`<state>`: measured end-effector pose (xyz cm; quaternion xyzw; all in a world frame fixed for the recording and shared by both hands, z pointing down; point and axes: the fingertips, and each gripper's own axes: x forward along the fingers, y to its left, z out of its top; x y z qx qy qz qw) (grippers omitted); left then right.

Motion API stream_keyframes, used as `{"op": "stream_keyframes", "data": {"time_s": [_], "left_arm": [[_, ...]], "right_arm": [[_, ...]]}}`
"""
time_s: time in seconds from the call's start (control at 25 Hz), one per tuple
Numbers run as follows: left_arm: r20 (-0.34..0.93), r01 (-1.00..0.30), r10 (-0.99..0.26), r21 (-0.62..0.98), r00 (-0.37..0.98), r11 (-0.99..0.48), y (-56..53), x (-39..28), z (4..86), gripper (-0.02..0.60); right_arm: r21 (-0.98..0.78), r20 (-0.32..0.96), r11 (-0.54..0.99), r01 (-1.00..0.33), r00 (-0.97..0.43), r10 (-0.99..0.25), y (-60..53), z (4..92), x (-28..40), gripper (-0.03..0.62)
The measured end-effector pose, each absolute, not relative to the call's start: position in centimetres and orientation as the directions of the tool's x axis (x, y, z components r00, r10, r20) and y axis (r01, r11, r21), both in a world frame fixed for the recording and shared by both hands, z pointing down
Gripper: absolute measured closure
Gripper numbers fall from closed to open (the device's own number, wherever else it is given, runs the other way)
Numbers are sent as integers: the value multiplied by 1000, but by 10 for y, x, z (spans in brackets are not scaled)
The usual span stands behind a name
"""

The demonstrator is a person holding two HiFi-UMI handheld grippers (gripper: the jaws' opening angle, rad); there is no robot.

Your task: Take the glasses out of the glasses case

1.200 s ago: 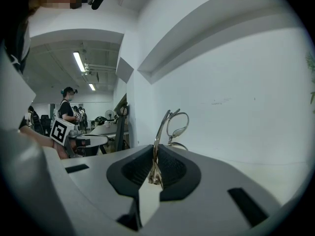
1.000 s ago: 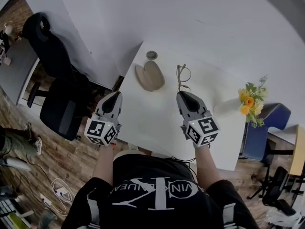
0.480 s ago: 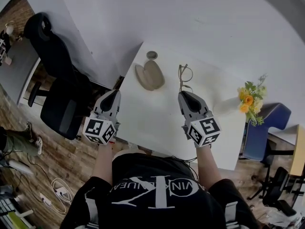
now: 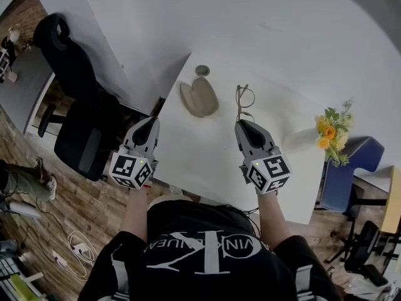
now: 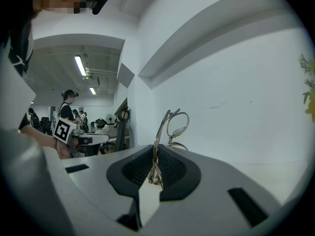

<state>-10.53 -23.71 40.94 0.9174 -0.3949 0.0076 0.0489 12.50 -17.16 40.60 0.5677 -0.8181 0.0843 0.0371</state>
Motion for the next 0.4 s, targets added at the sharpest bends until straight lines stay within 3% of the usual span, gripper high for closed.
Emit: {"op": "stream_keyframes", "data": {"time_s": [0.4], "left_arm": [[56,-737,-735,81,676,-671,-240,-109,410,566]], "right_arm": [[-100,151,346,-933,-358,-921,-172,406,123,549]]}}
